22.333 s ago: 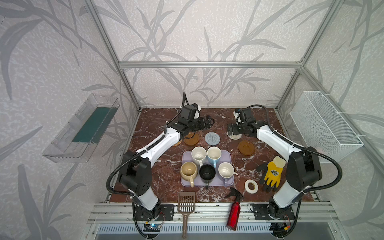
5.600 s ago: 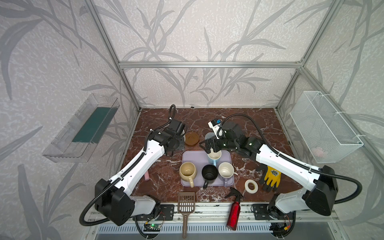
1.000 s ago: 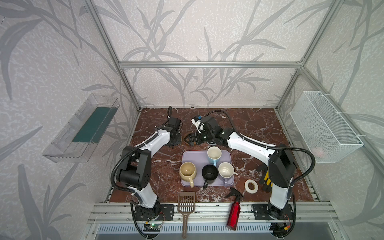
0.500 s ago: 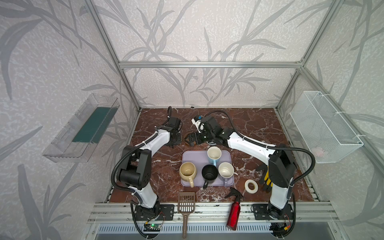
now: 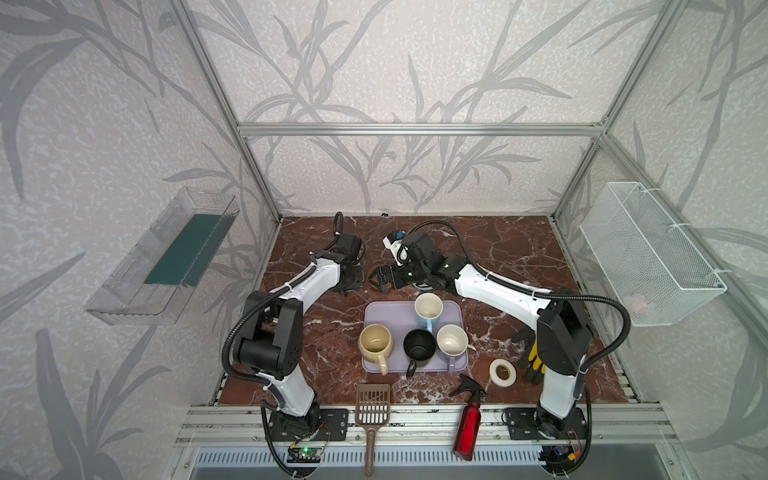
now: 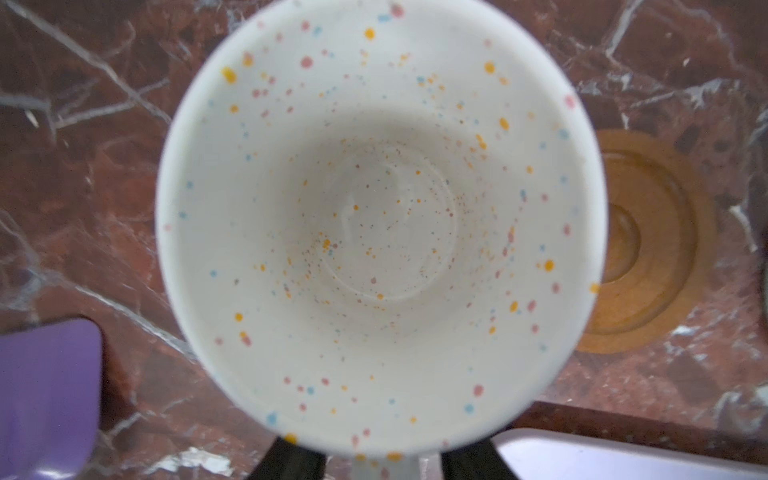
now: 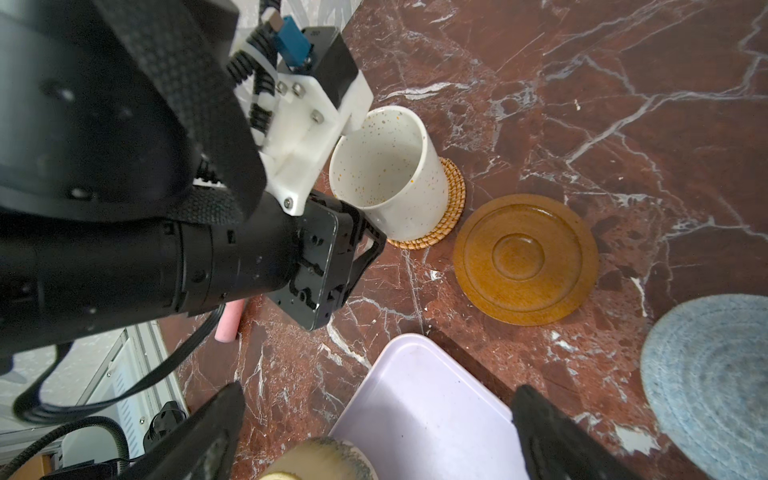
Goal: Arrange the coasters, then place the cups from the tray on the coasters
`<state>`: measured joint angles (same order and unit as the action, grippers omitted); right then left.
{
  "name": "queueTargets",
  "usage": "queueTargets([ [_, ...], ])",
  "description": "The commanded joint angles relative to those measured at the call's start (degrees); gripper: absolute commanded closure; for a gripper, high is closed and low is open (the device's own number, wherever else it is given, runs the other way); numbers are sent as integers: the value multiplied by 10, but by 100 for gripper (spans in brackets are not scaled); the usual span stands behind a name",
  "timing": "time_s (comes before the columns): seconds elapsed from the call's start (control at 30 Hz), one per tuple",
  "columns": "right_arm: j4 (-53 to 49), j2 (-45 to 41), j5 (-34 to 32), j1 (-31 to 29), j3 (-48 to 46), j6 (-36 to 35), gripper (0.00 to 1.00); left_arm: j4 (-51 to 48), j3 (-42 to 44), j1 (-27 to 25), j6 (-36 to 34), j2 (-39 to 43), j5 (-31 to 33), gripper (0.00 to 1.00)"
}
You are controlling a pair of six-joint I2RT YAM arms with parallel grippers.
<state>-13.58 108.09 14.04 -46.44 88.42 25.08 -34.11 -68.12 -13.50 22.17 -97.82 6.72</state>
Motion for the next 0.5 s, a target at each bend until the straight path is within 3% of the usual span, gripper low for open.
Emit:
queueTargets([
  [0.0, -7, -4, 3, 2, 4, -1, 0, -26, -16, 1, 10, 19, 22, 40],
  [0.17, -29, -12, 0, 2, 9, -2, 1, -29, -11, 1, 22, 64, 1, 7],
  [0.27, -52, -22, -15, 2, 9, -1, 1, -39, -12, 1, 30, 97, 1, 1],
  [0.47, -76, -67, -43, 2, -23, -6, 1, -45, 5, 2, 47, 176, -28, 1],
])
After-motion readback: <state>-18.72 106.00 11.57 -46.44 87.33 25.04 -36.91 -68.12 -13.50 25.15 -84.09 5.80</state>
